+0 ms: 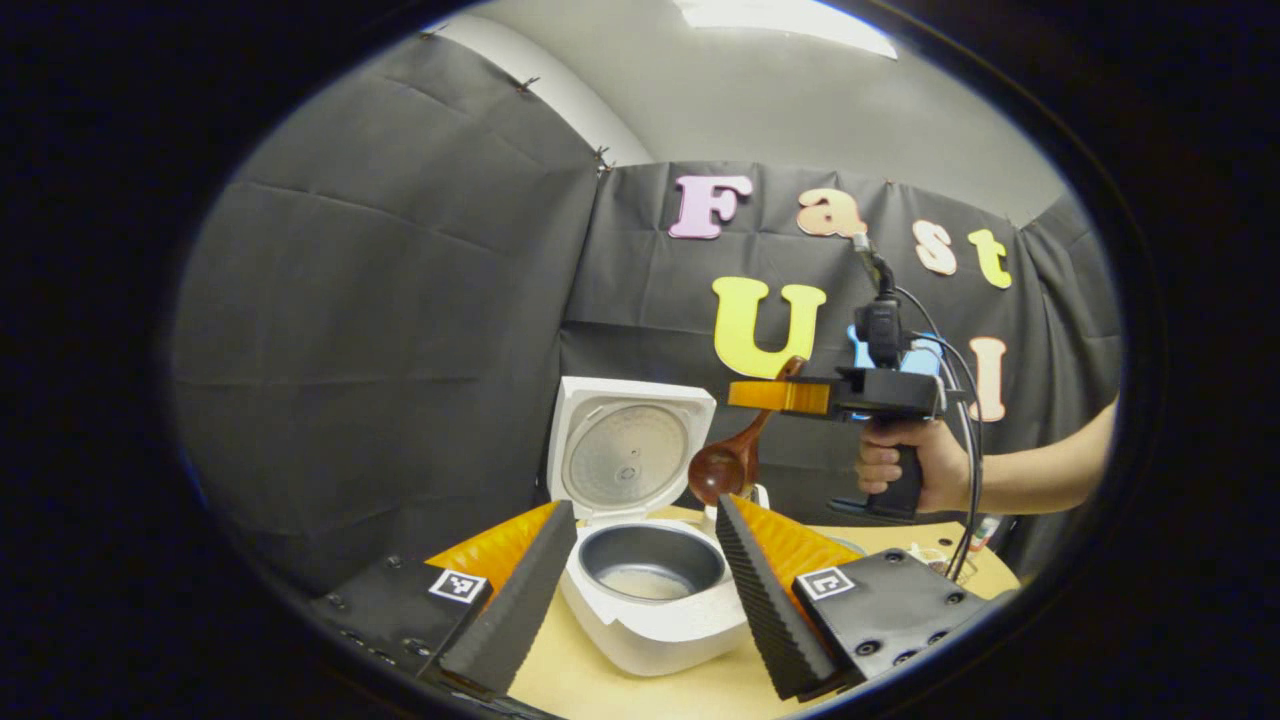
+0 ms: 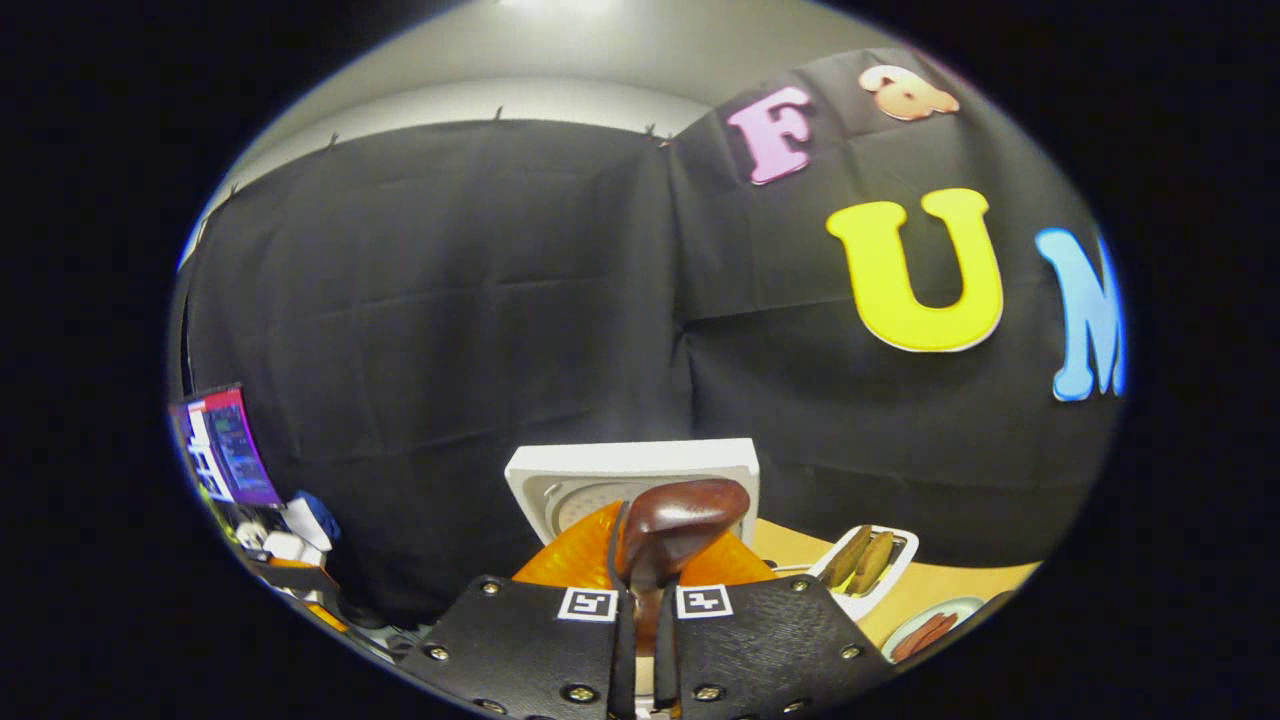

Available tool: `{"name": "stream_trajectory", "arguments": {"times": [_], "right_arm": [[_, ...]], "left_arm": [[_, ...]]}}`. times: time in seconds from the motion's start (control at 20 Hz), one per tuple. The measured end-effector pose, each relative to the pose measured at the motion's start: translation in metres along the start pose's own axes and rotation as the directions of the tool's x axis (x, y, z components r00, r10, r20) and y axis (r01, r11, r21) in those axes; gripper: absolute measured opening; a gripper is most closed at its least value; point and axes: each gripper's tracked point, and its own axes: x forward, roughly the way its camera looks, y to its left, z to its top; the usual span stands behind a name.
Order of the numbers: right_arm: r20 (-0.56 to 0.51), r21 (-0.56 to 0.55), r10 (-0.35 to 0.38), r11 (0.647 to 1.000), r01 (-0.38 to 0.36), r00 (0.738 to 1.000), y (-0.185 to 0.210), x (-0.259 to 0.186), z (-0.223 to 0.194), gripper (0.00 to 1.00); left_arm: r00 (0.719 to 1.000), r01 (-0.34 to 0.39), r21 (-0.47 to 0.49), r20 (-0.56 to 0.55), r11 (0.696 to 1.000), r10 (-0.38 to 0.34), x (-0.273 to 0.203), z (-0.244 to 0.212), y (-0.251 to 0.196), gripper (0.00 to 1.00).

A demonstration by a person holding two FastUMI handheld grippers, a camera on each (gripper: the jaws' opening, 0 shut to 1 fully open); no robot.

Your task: Close the left gripper, press the button to open the rice cooker; take a wooden spoon from the chopstick holder with the right hand, scoop a spoonful of rice and pour it into the rice cooker, then put the wooden spoon back into the chopstick holder.

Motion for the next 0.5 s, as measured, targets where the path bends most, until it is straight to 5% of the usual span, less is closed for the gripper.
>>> {"name": "stream_trajectory", "arguments": {"times": [0.25,0.5], "right_arm": [[0.078,0.255,-0.059,0.966,0.037,0.995,-0.042,-0.055,0.021,0.07],[0.146,0.334,-0.17,0.936,0.113,0.975,-0.096,-0.123,0.033,0.07]], "left_arm": [[0.999,0.041,0.01,0.002,0.999,-0.041,0.009,0.006,-0.038,0.98],[0.993,0.115,0.037,0.025,0.993,-0.116,0.025,0.023,-0.083,0.98]]}}
